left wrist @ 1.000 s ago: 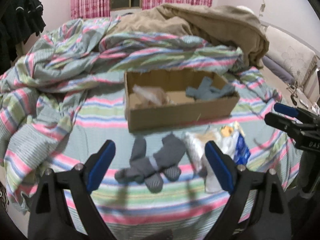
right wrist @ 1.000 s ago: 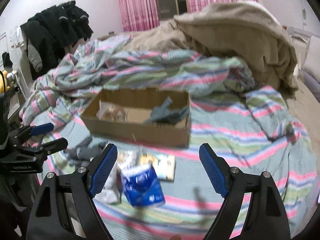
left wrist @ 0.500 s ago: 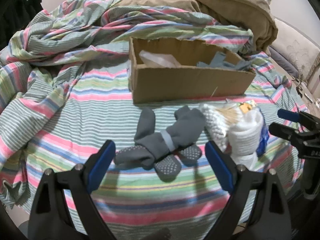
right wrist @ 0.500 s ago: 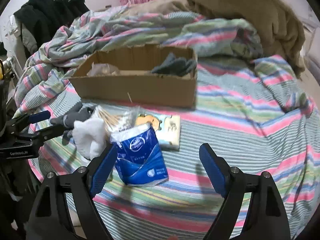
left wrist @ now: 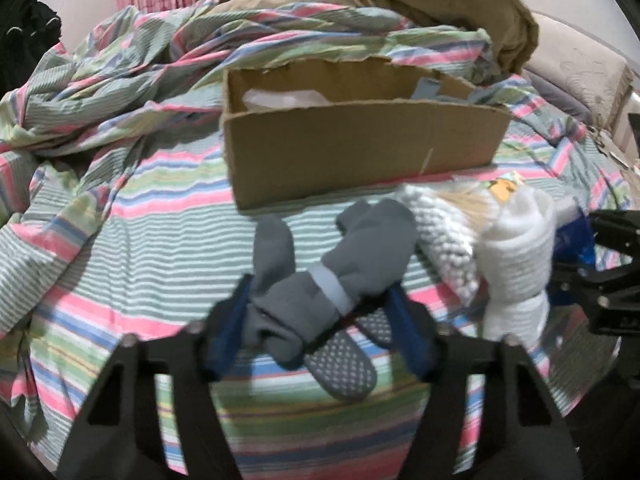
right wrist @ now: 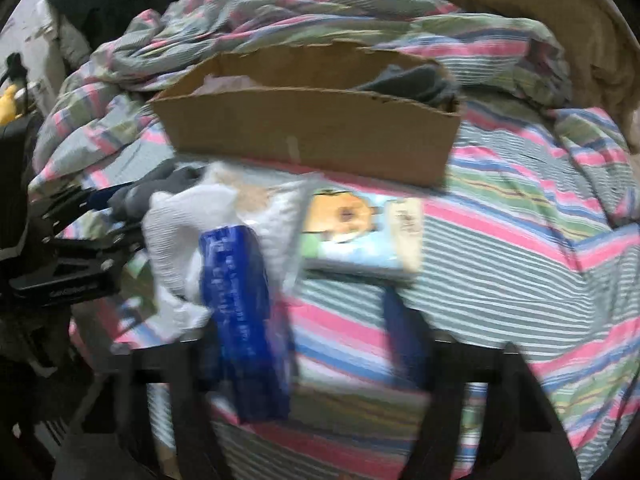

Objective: Organize objects
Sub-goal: 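Grasp the grey gloves with the left tool while the right tool grasps the blue tissue pack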

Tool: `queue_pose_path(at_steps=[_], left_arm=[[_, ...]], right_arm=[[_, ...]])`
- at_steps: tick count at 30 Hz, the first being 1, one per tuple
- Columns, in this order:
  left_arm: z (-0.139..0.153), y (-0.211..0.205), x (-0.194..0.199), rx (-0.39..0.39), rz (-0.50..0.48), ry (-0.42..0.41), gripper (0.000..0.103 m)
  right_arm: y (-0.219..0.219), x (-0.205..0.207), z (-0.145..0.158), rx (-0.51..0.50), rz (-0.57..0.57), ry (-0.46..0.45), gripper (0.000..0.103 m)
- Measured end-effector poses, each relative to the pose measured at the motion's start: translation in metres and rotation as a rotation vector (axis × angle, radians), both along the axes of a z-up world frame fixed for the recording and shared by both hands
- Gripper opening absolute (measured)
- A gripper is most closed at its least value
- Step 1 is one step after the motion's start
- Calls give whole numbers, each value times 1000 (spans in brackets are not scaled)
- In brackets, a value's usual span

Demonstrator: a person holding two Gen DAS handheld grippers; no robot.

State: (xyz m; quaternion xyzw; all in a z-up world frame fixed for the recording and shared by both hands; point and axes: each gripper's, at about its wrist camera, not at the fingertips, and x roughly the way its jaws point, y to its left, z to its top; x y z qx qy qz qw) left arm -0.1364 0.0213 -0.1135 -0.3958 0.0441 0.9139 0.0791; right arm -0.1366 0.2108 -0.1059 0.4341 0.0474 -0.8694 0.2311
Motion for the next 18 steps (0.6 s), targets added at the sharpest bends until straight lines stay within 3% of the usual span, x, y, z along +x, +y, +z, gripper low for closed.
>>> queue_pose_path(at_steps=[2,3,9,18], left_arm=[[2,0,2,10,-3,4,40],[3,-1,3,16,-2,4,37],[20,-6,18,56,26,42,30],[62,-17,33,130,56,71,30]], right_arm=[[-6,5,2,1,29,10,18],[-7,7,4,4,37,16,16],[3,8,20,-45,-1,51,14],[20,-10,64,-173,-63,149,14]])
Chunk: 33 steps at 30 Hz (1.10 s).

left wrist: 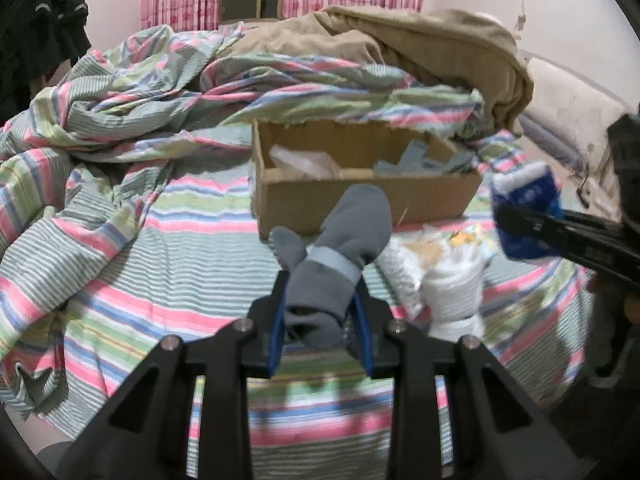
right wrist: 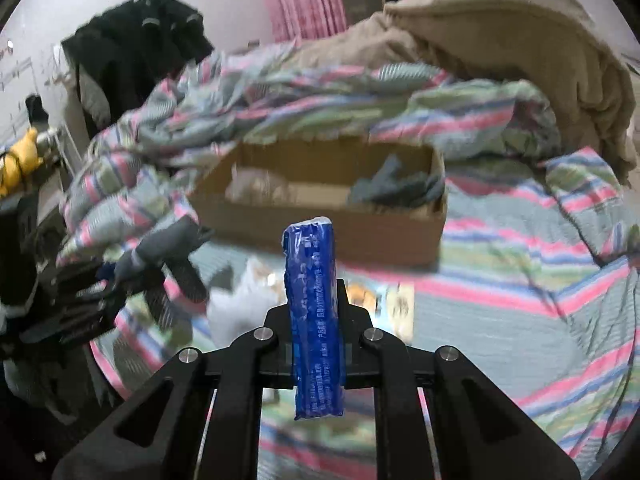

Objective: Organize objects
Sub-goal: 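Grasp the grey gloves with the left tool while the right tool grasps the blue tissue pack, then release the grey gloves and blue tissue pack into the box with both tools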

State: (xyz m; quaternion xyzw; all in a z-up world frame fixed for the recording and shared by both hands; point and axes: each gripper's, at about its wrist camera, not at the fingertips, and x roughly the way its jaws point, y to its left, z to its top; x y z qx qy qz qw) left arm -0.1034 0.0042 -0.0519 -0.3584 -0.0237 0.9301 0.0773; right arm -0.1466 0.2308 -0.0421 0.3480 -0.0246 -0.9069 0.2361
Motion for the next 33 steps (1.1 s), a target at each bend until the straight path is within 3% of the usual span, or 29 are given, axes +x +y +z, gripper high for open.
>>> queue_pose_path(at_steps=[8,14,18,24,28,30,32,33], left_arm=[[43,-2,-25,48,-28,64,30],[58,0,-64,43,-37,83,30],[56,5,-88,53,-47,73,30],[34,15,-124,37,-52,32,30],[17,12,-142,67,-59,-17,32],[7,11,-150,84,-58,-51,33],[0,8,-155,87,-28,-70,35],[-3,6,-158,90,-10,-80,36]], right_arm=[[-14,-45,38,-50,-7,76,14],[-30,-82,39,-25,7,68,14],[-36,-101,26,-29,17,28,14],[-43,-126,10,-40,11,-22,15],[-45,-136,2,-42,4,-49,16],[-47,-139,-3,-30,-1,-60,24],[-46,-142,-8,-24,-17,-68,44],[-45,-142,-9,-23,-23,-69,48]])
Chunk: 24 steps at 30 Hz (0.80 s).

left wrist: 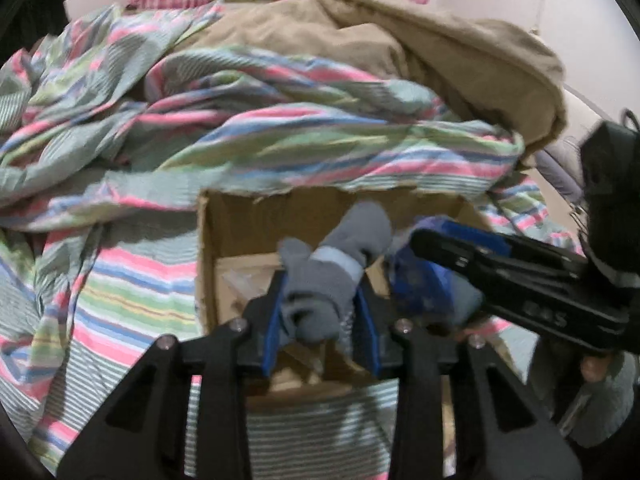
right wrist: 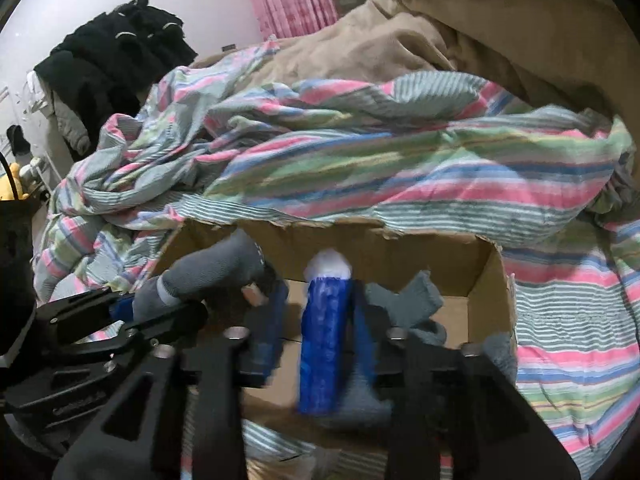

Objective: Organize objects
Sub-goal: 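Release the grey gloves and blue tissue pack into the box with both tools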

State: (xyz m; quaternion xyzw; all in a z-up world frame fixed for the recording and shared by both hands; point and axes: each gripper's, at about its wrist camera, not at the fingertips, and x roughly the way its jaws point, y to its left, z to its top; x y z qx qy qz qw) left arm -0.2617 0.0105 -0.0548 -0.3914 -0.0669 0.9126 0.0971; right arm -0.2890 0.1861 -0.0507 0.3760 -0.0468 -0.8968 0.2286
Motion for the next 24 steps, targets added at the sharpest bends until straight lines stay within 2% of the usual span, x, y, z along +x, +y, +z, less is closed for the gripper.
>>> queue_pose_path(at_steps=[2,3,10,11,12,14,18,24], left_arm=[[-1,-3,-1,14,8,-6,37],[0,-3,0,16,8,-3,38],[11,9,16,-56,17,43,42],[14,11,22,-61,23,54,52],[17,11,26,-57,26,59,69],[24,12,39,-32,32,87,83],[36,17,60,-43,40,119,85],[41,23,88,-16,32,99,89]], right_arm=[[3,1,1,-3,-8,15,63],[5,3,3,-3,-10,25,65],[17,26,21,13,-25,83,67],[18,31,24,17,-28,90,67],[19,35,27,22,-30,91,67],[21,47,33,33,-26,98,67],[27,68,44,45,-24,124,68],[47,93,51,45,-53,135,68]])
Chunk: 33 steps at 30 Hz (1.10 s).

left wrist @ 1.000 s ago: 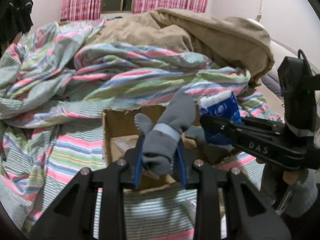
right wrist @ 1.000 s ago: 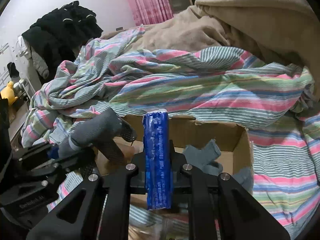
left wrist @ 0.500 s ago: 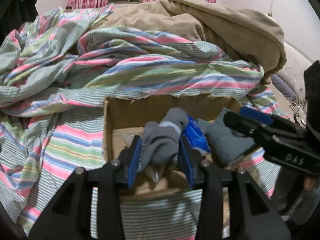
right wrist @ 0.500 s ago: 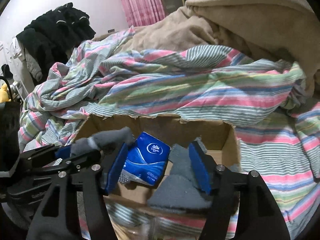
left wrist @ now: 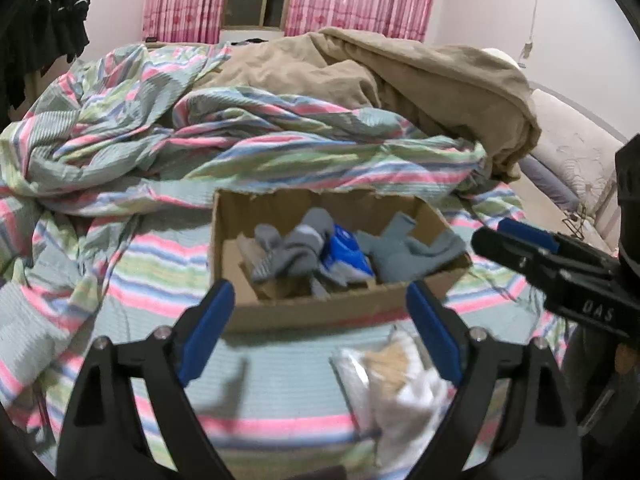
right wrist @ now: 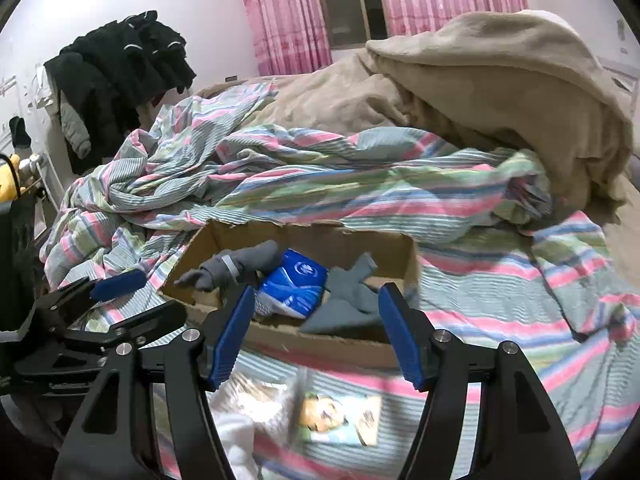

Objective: Organize objects
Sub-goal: 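Release the grey gloves and blue tissue pack into the box with both tools, then grasp the white socks with the left tool while the right tool grasps the cartoon tissue pack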

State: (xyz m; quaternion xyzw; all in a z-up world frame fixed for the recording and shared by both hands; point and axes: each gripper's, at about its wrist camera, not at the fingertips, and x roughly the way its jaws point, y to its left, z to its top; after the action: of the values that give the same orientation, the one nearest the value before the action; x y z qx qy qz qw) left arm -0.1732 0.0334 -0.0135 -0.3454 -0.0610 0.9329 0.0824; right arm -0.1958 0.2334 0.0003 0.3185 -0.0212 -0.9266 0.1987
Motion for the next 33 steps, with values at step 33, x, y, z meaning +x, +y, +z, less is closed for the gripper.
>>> queue_pose_path(at_steps=[33], left_arm=[[-55,59,60,-51,-78,-159,89]], right_arm=[[19,31,-58,58,9,-116,83]])
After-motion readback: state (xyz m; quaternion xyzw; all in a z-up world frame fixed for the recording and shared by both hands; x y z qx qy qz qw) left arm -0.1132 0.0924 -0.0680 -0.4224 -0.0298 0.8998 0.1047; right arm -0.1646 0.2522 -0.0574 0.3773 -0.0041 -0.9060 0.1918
